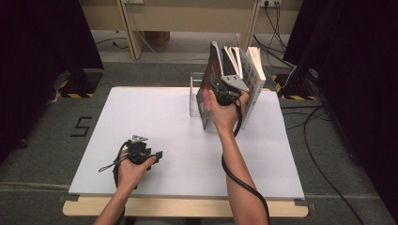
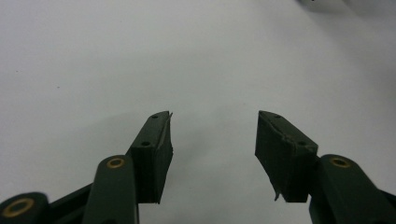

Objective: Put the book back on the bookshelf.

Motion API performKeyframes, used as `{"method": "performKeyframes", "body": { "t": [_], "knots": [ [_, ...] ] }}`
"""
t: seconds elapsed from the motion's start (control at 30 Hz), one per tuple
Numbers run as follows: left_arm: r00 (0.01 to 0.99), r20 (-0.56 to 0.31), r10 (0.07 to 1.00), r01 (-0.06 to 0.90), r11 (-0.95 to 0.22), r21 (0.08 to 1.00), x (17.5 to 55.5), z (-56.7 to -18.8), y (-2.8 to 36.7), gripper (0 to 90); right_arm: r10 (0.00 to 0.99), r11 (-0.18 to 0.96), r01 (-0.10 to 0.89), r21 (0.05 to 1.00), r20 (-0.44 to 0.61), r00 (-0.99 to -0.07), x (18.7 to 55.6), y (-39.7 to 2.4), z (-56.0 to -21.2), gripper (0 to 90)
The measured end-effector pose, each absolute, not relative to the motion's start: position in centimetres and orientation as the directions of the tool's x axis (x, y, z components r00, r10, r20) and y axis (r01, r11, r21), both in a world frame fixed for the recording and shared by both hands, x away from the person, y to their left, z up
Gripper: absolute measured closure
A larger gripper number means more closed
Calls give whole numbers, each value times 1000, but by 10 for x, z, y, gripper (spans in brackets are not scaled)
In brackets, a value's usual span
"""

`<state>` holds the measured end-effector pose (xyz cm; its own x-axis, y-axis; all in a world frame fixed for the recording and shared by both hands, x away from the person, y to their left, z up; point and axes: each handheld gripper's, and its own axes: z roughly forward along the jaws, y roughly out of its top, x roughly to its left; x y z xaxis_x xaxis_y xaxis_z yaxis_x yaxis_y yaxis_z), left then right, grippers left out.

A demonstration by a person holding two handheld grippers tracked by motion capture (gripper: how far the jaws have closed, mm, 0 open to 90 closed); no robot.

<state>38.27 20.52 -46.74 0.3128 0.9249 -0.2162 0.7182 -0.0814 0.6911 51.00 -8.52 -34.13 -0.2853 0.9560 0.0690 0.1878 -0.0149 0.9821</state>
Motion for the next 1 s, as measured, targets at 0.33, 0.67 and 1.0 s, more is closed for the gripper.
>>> {"method": "performKeyframes", "body": {
  "t": [0.33,0.67,1.0],
  "knots": [
    [316,-212,925,719,-88,690,382,-467,203,449,954,18,200,980,43,-295,502,-92,-343,599],
    [319,-210,924,715,-90,693,382,-466,203,448,947,55,224,973,20,-319,492,-94,-347,590],
    [322,-207,924,715,-94,693,382,-467,202,448,943,67,245,967,19,-334,489,-103,-349,583]
  ]
}}
